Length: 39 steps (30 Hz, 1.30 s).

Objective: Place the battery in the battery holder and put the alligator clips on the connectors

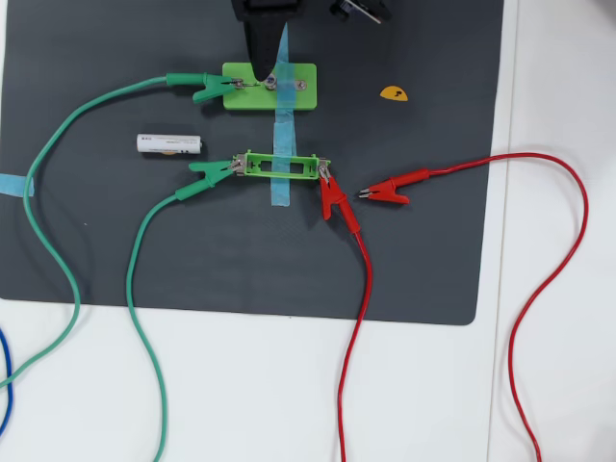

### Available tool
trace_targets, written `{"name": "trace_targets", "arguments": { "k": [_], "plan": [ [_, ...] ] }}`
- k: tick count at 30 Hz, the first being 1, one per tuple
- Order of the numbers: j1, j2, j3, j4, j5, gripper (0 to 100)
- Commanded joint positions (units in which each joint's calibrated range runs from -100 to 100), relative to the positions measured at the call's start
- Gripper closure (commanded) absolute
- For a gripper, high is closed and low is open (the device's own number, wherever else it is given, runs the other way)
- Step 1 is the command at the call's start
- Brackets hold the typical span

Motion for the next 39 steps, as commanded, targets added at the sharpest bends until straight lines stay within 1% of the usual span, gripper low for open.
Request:
{"name": "trace_targets", "arguments": {
  "k": [1, 11, 14, 20, 24, 32, 36, 39],
  "plan": [
    [0.1, -0.4, -2.5, 0.2, 0.3, 99],
    [0.0, 1.7, -5.2, -0.3, 0.7, 99],
    [0.0, 8.1, -9.5, -0.5, 1.4, 99],
    [1.2, 26.8, -19.5, -0.7, 1.8, 99],
    [6.9, 36.9, -25.2, -0.8, 3.9, 99],
    [20.5, 54.8, -34.5, -12.1, 4.9, 99],
    [24.1, 65.4, -39.5, -14.6, 4.9, 99],
    [25.3, 72.9, -44.6, -14.1, 4.9, 98]
  ]
}}
